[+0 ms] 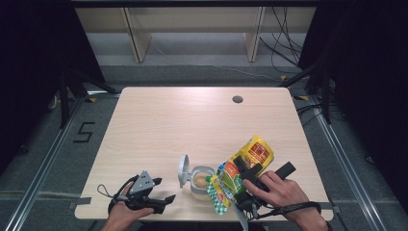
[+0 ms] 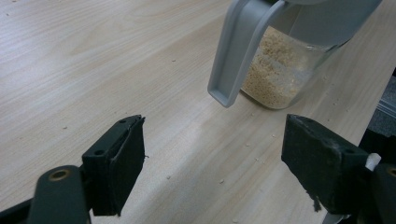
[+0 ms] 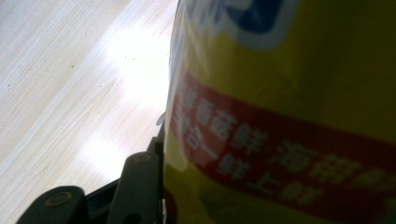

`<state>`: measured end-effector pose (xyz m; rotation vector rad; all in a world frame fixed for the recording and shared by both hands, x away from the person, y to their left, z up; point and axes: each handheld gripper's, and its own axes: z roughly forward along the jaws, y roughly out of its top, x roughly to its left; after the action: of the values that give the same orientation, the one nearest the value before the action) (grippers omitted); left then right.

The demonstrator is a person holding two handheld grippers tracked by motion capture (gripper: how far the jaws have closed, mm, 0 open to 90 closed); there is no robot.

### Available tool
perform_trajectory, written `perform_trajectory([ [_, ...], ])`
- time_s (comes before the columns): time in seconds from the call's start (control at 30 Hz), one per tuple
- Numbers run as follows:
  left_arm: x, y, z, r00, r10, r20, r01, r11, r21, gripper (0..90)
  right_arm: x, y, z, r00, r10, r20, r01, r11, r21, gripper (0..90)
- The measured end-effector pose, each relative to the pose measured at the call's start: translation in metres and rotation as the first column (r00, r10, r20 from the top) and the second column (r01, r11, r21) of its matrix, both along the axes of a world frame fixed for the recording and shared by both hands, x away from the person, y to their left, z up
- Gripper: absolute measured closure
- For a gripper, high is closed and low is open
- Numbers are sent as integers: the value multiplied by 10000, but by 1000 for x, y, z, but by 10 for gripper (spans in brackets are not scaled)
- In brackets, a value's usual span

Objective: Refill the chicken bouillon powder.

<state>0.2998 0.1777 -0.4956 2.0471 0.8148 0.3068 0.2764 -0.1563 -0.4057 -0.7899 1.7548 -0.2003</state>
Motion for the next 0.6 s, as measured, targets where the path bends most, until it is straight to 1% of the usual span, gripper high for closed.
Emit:
perform_trajectory([
  [0.13, 0, -1, 0, 10000, -9, -28, 9, 10000, 62, 208, -1, 1, 1, 10000, 67, -6, -67, 10000, 59, 594],
  [0.2, 0, -1, 0, 10000, 2, -40, -2, 10000, 16, 208, -1, 2, -2, 10000, -66, -33, 66, 9999, -84, 595],
  [0.23, -1, -1, 0, 10000, 6, -32, -6, 10000, 15, 208, 1, 3, -1, 9999, 154, 6, -154, 9993, -352, 596],
  [0.27, 0, -1, 0, 10000, 5, -32, -5, 10000, 22, 209, 1, 3, 1, 9996, 279, 15, -278, 9986, -439, 596],
  [0.3, 0, -1, 0, 10000, 47, -5, -47, 10000, 61, 209, -1, 2, -1, 10000, 56, -22, -56, 10000, -30, 596],
  [0.33, -1, -1, 0, 10000, 62, -76, -62, 10000, 17, 208, -2, 2, 0, 10000, 35, 15, -35, 10000, -1, 596],
  [0.37, -2, -3, -1, 9996, 193, -203, -195, 9997, -122, 208, -2, 2, 1, 10000, 18, 55, -18, 10000, 15, 596],
  [0.4, -2, -3, -1, 9996, 186, -200, -188, 9998, -119, 208, -1, 2, 1, 9999, -72, -100, 72, 9999, -71, 597],
  [0.43, -2, -3, -1, 9996, 181, -218, -183, 9998, -113, 209, 0, 2, 2, 9998, 167, 92, -163, 9992, -354, 596],
  [0.47, -2, -2, -1, 9996, 185, -223, -187, 9998, -101, 208, 0, 1, 0, 10000, 42, 48, -41, 9996, -264, 597],
  [0.5, -2, -3, -1, 9995, 233, -234, -238, 9995, -202, 209, 0, 1, -1, 9999, -110, 30, 110, 9999, -127, 597],
  [0.53, -2, -3, -1, 9995, 226, -237, -230, 9996, -187, 208, 1, 1, 0, 10000, 5, 44, -4, 9997, -242, 597],
  [0.57, -2, -3, -2, 9995, 219, -211, -224, 9995, -215, 208, 0, 0, 0, 9998, -143, -128, 141, 9998, -136, 597],
  [0.6, -2, -3, -2, 9995, 219, -211, -224, 9995, -215, 208, 0, 0, 0, 9998, -143, -128, 141, 9998, -136, 597],
])
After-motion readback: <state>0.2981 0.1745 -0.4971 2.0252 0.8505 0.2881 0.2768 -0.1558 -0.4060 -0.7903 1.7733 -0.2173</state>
